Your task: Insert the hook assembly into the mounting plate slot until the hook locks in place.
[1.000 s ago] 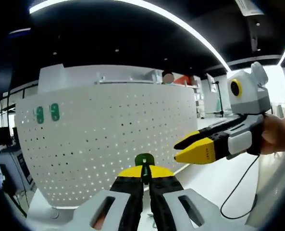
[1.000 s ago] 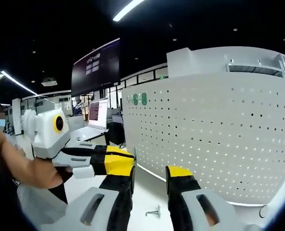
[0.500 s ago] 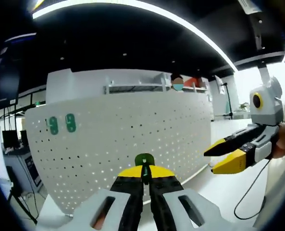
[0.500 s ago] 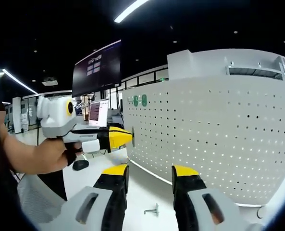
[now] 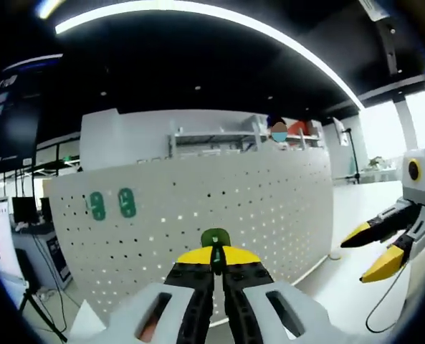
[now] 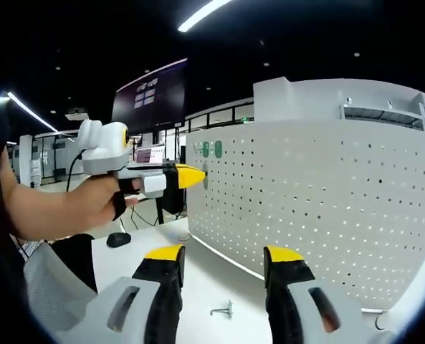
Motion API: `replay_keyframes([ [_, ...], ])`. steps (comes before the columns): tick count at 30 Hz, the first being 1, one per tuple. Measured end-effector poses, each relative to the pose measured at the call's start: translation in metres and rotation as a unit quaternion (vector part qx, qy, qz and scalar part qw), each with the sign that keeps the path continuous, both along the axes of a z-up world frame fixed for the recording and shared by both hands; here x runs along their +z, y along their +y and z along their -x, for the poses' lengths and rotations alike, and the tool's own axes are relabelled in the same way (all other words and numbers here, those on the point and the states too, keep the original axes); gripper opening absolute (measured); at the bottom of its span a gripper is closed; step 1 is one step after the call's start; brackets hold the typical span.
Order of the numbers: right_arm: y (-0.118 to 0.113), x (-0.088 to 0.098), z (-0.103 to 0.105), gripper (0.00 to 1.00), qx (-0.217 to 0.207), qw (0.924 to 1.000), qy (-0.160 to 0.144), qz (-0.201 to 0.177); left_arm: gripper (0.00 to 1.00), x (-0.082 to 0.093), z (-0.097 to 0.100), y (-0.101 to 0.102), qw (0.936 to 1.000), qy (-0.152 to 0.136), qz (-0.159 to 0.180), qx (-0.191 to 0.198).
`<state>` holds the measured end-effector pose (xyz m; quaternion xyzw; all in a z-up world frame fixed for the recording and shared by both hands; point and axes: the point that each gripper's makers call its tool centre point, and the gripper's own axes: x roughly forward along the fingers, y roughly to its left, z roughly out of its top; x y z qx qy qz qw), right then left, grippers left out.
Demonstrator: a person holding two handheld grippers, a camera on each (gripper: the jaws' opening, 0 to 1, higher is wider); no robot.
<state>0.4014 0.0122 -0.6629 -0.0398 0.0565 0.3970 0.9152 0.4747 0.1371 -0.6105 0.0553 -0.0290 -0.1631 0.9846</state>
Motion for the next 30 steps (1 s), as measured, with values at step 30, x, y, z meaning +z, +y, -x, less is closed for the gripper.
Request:
replay_keyframes([
  [30,-0.015,0.002,0.005,0.54,-0.001,0.9998,0.001,-0.02,0.03,0.046,-0.066,0.033,0.9974,-0.034,0.015,0.061],
])
